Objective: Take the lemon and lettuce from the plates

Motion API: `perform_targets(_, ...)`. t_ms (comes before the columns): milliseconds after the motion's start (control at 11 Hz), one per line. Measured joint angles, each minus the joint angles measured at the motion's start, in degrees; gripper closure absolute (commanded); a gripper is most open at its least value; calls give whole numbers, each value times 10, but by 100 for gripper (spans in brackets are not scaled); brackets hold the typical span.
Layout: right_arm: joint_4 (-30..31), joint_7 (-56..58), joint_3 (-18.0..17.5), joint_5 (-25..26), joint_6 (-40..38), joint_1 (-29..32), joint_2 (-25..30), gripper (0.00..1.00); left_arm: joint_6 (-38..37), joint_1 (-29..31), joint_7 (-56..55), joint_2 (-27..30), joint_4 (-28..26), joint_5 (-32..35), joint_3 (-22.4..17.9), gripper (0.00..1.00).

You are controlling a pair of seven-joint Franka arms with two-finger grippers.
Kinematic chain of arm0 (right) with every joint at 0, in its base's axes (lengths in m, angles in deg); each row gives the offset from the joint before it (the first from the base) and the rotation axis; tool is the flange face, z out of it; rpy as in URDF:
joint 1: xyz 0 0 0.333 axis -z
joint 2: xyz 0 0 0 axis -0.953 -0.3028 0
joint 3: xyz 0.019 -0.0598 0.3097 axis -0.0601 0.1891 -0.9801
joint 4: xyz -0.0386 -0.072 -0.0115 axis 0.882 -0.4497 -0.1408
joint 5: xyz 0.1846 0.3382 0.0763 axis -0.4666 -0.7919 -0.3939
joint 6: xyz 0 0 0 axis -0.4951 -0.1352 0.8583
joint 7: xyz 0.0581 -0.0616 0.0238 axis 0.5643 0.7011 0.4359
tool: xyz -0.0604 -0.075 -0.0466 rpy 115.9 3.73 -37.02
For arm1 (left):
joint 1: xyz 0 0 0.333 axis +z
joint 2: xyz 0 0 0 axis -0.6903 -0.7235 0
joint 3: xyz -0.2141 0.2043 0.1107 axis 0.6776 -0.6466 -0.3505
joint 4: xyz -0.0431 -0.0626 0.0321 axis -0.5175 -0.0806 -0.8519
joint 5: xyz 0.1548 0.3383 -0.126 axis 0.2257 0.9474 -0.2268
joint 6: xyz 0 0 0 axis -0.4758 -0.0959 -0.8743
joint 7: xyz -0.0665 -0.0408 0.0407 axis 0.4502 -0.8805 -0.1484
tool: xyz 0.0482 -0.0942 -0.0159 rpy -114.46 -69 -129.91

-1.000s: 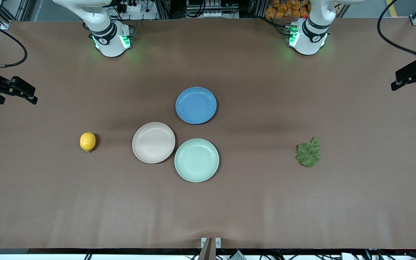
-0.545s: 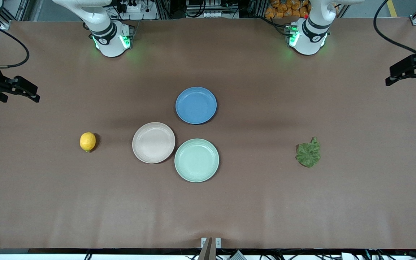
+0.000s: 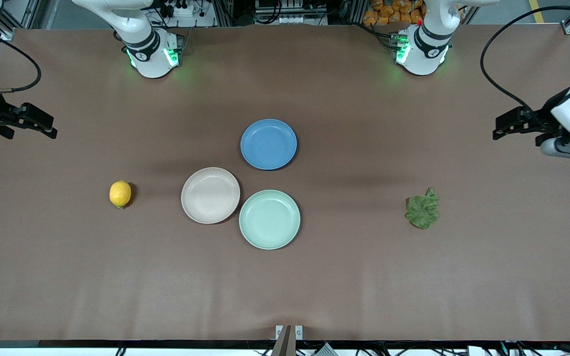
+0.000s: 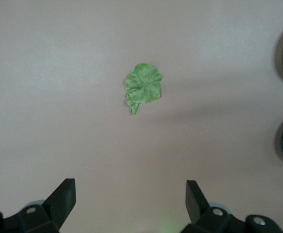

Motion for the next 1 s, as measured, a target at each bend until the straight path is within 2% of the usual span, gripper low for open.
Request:
perform_targets(364, -4, 0, 1, -4, -10, 1, 0, 0, 9, 1, -27, 9, -4, 0, 5, 0)
perform_targets(636, -6, 0, 1, -4, -14, 1, 0, 0, 36, 30, -56, 9, -6, 0, 39, 0)
perform_targets(1000, -6, 0, 2, -4, -17, 1, 0, 0, 55, 40, -56, 9, -11, 36, 49, 0)
